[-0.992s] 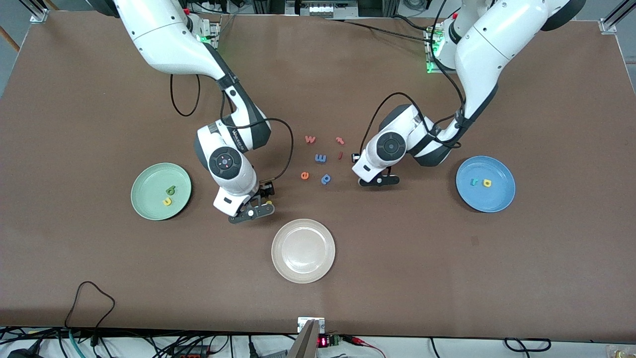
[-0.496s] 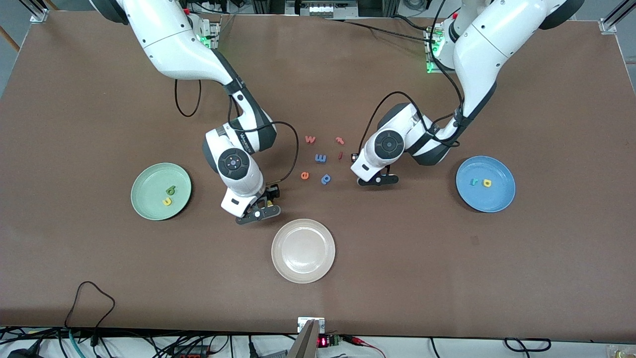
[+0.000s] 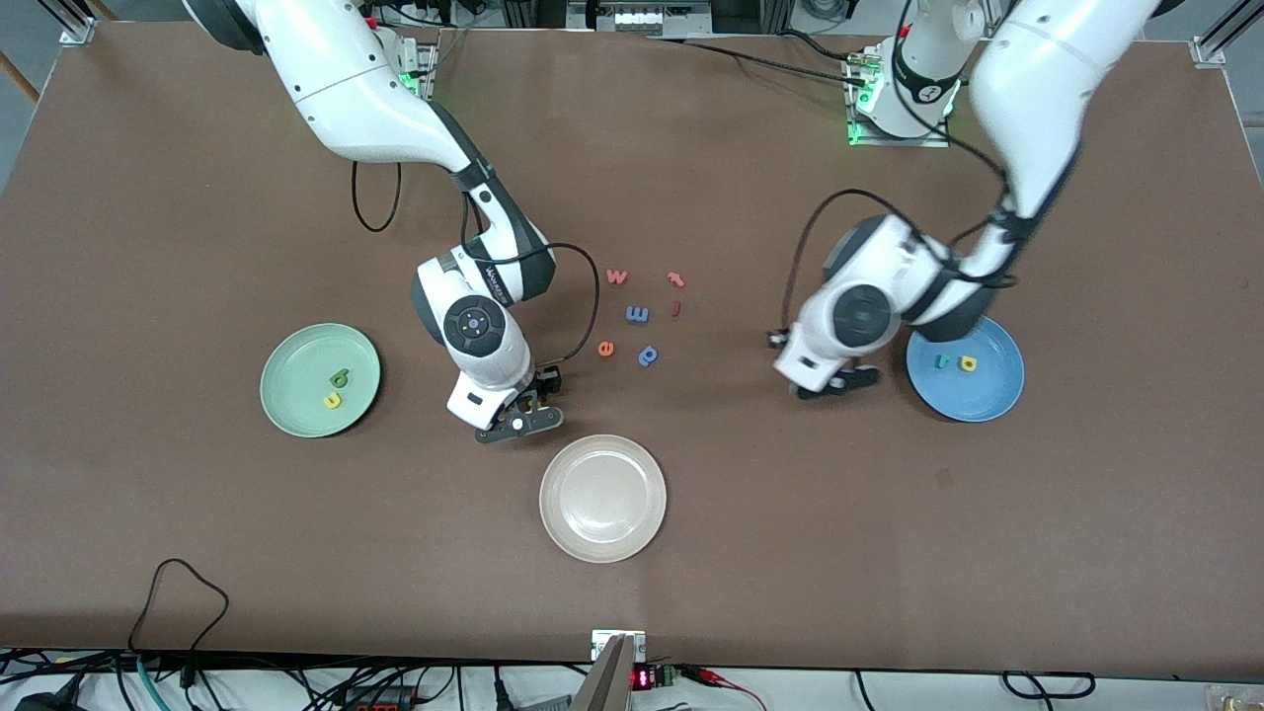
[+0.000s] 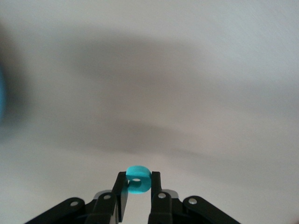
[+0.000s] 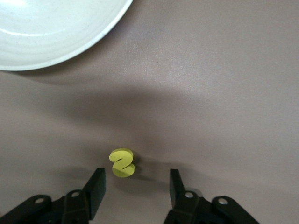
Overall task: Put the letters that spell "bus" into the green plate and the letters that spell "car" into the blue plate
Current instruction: 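Place the cyan letter on the blue plate while the right gripper lifts the 2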
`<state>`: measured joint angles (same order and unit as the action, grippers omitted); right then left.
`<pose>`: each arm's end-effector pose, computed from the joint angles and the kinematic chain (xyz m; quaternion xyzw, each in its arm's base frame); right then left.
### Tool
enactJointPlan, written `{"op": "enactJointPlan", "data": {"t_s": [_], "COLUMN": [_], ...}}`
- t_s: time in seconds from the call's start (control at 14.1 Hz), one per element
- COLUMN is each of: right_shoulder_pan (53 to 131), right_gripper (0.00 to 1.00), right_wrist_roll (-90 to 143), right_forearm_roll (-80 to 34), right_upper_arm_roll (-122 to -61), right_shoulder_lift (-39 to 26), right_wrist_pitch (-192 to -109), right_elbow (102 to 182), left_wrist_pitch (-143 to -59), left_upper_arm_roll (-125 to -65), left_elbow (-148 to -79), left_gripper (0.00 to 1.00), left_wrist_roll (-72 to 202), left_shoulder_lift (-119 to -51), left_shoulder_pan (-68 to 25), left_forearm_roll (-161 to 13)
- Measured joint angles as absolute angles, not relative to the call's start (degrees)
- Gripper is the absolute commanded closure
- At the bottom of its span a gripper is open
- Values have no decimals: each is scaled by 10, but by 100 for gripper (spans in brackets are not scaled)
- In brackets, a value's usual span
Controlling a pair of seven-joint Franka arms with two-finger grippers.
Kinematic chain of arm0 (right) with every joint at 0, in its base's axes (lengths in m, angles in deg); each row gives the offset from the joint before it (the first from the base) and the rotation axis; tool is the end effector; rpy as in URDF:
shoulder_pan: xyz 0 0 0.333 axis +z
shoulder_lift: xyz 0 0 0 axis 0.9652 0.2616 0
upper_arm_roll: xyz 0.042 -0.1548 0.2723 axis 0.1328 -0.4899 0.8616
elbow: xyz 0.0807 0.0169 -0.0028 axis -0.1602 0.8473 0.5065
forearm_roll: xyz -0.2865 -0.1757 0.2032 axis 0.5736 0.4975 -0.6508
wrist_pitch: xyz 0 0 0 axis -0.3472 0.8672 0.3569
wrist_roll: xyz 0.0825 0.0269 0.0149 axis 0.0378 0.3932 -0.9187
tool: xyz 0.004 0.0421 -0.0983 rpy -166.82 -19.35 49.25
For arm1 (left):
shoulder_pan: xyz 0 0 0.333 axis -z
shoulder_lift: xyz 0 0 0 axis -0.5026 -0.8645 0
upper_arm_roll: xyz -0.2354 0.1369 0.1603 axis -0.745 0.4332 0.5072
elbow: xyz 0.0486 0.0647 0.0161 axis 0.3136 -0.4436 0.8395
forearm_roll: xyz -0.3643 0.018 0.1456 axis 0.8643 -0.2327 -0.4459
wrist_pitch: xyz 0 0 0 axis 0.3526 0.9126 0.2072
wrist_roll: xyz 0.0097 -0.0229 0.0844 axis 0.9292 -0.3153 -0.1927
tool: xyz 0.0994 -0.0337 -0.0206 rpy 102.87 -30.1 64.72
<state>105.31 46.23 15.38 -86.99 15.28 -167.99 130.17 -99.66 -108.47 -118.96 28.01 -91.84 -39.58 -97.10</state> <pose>0.6166 0.3521 0.1874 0.9897 0.1422 0.0050 0.0146 0.5763 -0.2001 0.2399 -0.9804 -0.1289 0.1438 0.0402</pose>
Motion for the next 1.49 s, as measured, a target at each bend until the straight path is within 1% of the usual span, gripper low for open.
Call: {"op": "enactJointPlan", "data": {"t_s": [0.14,0.28,0.43,0.57,0.71,0.92,1.06,1.13,1.2,1.28,1.35,1.49], "right_shoulder_pan": [1054,1054,1055,1056,1057,1059,1059,1059,1059,1059,1059,1060], "right_gripper": [39,41,42,46,46,52,61,68,74,81,86,88], "right_wrist_roll": [463,463,463,463,464,464,464,464,464,464,464,464], "right_forearm_roll": [154,154,154,154,154,154,154,154,154,154,154,154], "right_upper_arm_roll": [-870,-870,-870,-870,-870,-870,-870,-871,-873,-874,-875,-876], "right_shoulder_lift": [153,154,156,160,165,165,165,165,165,165,165,165], "right_wrist_pitch": [-1685,-1693,-1698,-1699,-1701,-1711,-1712,-1713,-1713,-1713,-1713,-1713], "right_elbow": [1302,1302,1302,1302,1302,1301,1301,1301,1301,1300,1299,1299], "left_wrist_pitch": [-989,-989,-990,-991,-1001,-1020,-1032,-1035,-1036,-1036,-1036,-1036], "left_upper_arm_roll": [-1083,-1081,-1080,-1080,-1081,-1080,-1081,-1081,-1081,-1081,-1081,-1081], "left_elbow": [-1191,-1194,-1201,-1206,-1207,-1207,-1207,-1207,-1207,-1207,-1207,-1207], "left_gripper": [96,96,96,96,95,95,91,85,68,22,0,0], "left_wrist_roll": [373,481,543,573,590,608,609,609,609,610,611,611], "left_shoulder_lift": [-906,-909,-913,-919,-928,-941,-951,-956,-959,-962,-964,-965], "left_shoulder_pan": [-477,-555,-602,-618,-633,-651,-656,-658,-660,-661,-662,-662], "left_forearm_roll": [-985,-987,-989,-1014,-1039,-1072,-1085,-1089,-1089,-1089,-1089,-1089]}}
